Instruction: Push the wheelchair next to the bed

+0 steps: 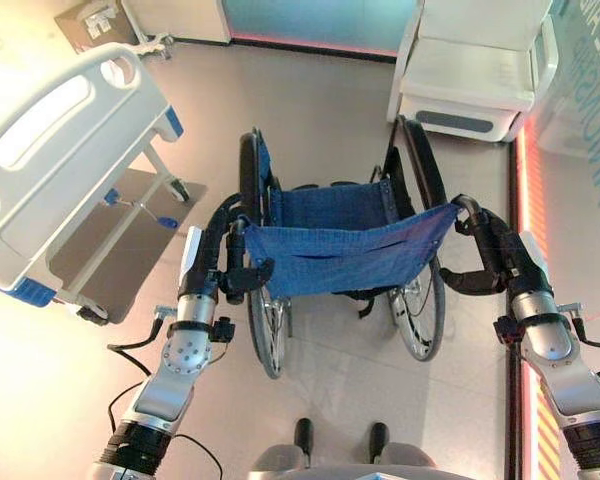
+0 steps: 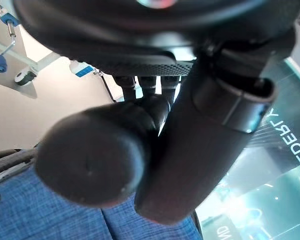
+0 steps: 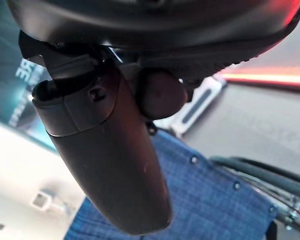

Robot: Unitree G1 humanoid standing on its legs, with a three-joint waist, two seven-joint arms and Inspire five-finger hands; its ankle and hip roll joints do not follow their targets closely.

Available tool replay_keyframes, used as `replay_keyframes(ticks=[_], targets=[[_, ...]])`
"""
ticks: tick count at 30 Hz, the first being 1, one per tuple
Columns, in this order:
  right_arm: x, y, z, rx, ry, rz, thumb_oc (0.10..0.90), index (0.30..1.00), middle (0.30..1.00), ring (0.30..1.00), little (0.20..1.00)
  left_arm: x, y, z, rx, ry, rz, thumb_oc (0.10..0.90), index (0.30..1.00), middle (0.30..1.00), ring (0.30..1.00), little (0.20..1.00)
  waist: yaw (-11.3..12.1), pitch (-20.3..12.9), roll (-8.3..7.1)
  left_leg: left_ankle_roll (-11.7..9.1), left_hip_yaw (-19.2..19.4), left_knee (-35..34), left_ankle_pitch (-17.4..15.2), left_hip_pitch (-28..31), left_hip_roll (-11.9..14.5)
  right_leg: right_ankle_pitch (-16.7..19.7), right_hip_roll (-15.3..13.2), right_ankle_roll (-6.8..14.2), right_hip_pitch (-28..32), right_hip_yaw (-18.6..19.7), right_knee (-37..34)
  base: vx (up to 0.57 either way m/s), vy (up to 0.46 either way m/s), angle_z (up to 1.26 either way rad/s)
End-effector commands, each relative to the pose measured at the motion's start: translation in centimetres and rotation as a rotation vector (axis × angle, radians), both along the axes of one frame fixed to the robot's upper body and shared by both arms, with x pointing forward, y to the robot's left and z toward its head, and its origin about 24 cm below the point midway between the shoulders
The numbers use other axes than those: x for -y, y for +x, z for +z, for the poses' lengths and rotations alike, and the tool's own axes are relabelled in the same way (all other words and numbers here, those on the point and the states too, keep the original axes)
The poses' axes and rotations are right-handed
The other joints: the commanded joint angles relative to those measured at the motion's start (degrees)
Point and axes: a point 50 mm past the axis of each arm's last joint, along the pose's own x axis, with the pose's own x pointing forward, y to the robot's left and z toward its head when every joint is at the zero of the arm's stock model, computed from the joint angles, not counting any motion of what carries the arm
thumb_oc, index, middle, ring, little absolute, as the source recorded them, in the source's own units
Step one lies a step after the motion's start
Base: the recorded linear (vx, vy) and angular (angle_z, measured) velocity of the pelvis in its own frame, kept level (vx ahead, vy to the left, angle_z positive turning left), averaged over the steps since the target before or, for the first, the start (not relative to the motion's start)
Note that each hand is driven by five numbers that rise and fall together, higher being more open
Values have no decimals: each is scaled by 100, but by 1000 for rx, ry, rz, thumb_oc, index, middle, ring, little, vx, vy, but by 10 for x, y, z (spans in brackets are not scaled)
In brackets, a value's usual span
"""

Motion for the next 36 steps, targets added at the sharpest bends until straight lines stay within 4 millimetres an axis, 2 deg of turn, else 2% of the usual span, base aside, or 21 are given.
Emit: replay_keyframes(ticks=[1, 9, 13, 18, 23, 27, 31, 36], targets=[[2, 24, 49, 177, -78, -3, 800, 900, 900, 900, 900, -30, 5, -7, -69, 117, 128, 800, 900, 900, 900, 900, 170, -268, -183, 147, 338, 192, -431, 120, -170, -230, 123, -52, -320, 273, 681, 0, 0, 0], [4, 34, 49, 122, -92, -32, 800, 900, 900, 900, 900, -45, 8, -19, -121, 198, 261, 800, 900, 900, 900, 900, 184, -294, -213, 130, 323, 224, -447, 133, -177, -239, 122, -68, -270, 260, 658, 0, 0, 0], [5, 36, 54, 129, -106, -48, 800, 900, 900, 900, 900, -54, 9, -11, -77, 236, 340, 800, 900, 900, 900, 900, 199, -292, -219, 125, 303, 221, -451, 143, -181, -246, 125, -74, -254, 250, 653, 0, 0, 0], [6, 33, 57, 143, -107, -69, 800, 900, 900, 900, 900, -65, 5, 9, 82, 293, 446, 800, 900, 900, 900, 900, 236, -271, -241, 131, 265, 254, -467, 117, -186, -271, 122, -89, -262, 223, 684, 0, 0, 0], [8, 29, 52, 147, -101, -90, 800, 900, 900, 900, 900, -63, 0, 22, 234, 355, 491, 800, 900, 900, 900, 900, 274, -264, -269, 145, 220, 256, -475, 99, -196, -289, 129, -105, -264, 224, 694, 0, 0, 0], [8, 26, 48, 151, -90, -105, 800, 900, 900, 900, 900, -51, -5, 29, 370, 408, 478, 800, 900, 900, 900, 900, 313, -239, -306, 152, 211, 244, -485, 86, -195, -299, 133, -112, -284, 212, 716, -1, -17, 0], [8, 26, 48, 157, -92, -115, 800, 900, 900, 900, 900, -46, -6, 29, 402, 439, 474, 800, 900, 900, 900, 900, 323, -242, -323, 157, 215, 223, -491, 103, -190, -306, 145, -117, -282, 216, 720, 0, 0, 0], [8, 26, 52, 175, -106, -127, 800, 900, 900, 900, 900, -47, -6, 22, 357, 487, 493, 800, 900, 900, 900, 900, 323, -230, -335, 151, 218, 216, -493, 122, -186, -315, 160, -121, -266, 218, 721, 0, 0, 0]])
